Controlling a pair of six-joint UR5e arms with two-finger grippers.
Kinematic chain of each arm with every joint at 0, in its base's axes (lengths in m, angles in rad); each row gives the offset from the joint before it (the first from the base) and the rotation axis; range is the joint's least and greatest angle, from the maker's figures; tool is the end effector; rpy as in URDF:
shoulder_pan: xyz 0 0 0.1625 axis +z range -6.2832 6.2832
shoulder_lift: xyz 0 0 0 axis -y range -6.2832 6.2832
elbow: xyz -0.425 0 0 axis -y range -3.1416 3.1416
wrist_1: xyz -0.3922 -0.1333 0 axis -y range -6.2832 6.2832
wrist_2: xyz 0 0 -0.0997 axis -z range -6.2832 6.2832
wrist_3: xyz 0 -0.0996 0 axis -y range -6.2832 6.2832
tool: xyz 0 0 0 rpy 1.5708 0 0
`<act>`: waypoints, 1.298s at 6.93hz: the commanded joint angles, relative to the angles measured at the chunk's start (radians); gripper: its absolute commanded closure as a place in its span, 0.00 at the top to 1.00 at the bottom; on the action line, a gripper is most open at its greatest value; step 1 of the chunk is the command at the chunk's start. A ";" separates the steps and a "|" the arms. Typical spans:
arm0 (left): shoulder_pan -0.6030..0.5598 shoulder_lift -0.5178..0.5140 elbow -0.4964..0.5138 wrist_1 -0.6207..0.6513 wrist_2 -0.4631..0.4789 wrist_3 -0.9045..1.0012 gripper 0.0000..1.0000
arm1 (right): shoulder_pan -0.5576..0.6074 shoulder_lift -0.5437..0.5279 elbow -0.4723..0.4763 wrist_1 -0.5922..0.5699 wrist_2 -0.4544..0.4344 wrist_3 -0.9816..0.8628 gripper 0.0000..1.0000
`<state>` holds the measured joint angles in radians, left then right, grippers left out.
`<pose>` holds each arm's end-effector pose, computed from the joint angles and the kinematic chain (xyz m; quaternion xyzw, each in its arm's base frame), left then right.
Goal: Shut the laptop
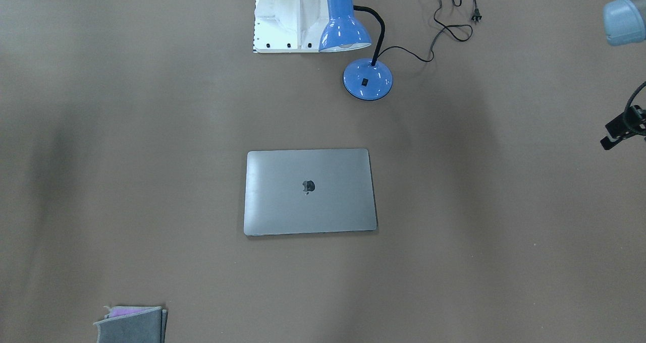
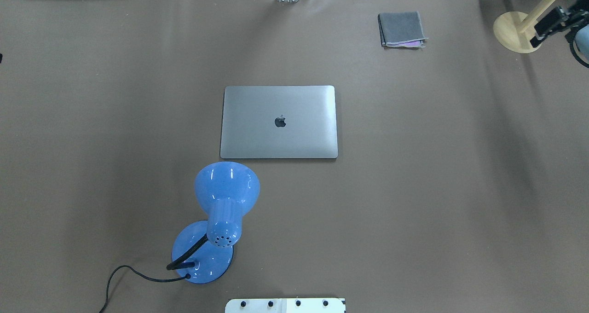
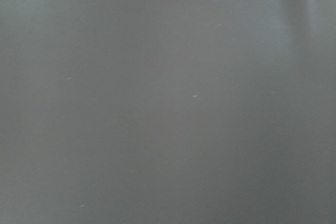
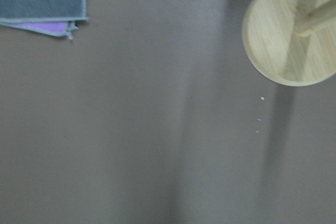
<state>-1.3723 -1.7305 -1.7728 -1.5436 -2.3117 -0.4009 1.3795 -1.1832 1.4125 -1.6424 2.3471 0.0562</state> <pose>0.0442 -0.5549 0.4800 0.0429 0.3869 -0.0329 0.9205 -0.0616 -0.6524 0.5214 0.0258 -0.3834 -0.0920 0.9186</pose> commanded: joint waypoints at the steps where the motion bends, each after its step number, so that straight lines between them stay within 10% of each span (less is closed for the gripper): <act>1: -0.048 0.060 0.028 0.000 -0.005 0.088 0.98 | 0.035 -0.112 0.023 -0.019 -0.072 -0.087 1.00; 9: -0.168 0.075 0.199 -0.013 -0.080 0.247 0.98 | 0.068 -0.158 0.028 -0.030 0.032 -0.088 1.00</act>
<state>-1.5323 -1.6561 -1.5915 -1.5558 -2.3791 -0.1679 1.4369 -1.3407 1.4346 -1.6669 2.3556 -0.0334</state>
